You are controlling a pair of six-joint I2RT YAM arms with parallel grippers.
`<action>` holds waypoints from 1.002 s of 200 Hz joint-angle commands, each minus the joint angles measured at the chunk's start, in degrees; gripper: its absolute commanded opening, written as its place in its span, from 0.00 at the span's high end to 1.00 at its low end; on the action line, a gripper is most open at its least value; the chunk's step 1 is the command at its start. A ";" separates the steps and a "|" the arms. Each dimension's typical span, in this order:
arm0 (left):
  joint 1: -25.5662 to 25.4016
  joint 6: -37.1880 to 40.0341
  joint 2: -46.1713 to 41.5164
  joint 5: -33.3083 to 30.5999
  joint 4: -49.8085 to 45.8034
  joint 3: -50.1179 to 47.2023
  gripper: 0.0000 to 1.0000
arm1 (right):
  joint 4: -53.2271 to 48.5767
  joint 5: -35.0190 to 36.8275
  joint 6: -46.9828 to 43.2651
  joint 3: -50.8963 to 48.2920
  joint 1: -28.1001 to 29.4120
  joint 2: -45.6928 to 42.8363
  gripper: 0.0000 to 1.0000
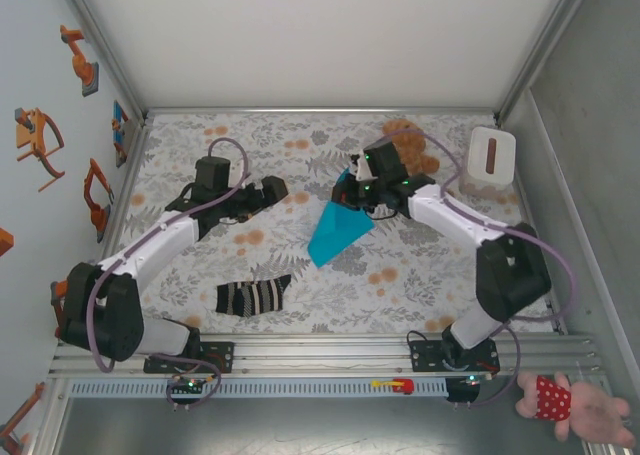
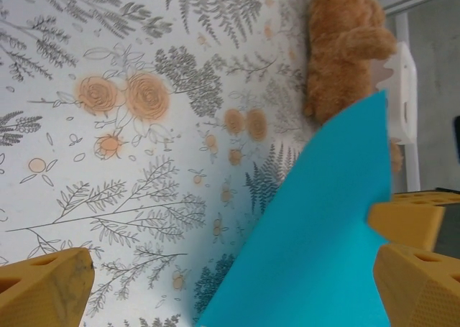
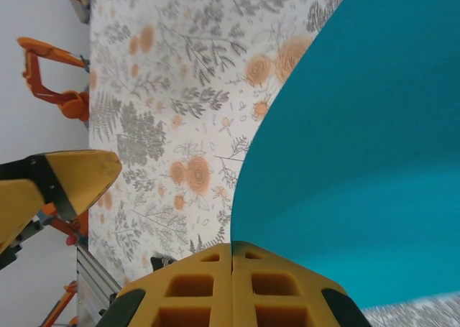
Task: Fold a paper plane with a square sheet of paper (pick it up from the middle)
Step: First fold in half a square sheet of paper at the center of the table.
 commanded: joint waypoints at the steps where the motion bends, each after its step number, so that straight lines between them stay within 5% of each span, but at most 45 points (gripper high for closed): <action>1: -0.67 -0.18 2.05 0.61 1.70 -1.63 0.01 | 10.99 -2.61 5.66 -2.14 0.77 2.81 1.00; 28: -2.30 -1.50 5.28 -0.18 2.69 -2.56 0.03 | 18.65 -3.15 8.84 -6.37 0.75 4.82 1.00; 116: -9.22 -9.45 16.86 0.15 6.08 0.41 0.16 | 19.42 -0.64 8.99 -13.41 0.79 5.42 1.00; 156: -7.70 -10.15 14.75 -5.83 2.05 0.20 0.17 | 19.58 -5.11 5.84 -10.23 2.53 4.98 1.00; 200: -0.15 -12.91 8.70 -6.81 5.34 -6.03 0.15 | 20.66 -7.76 4.56 -6.35 5.42 5.59 1.00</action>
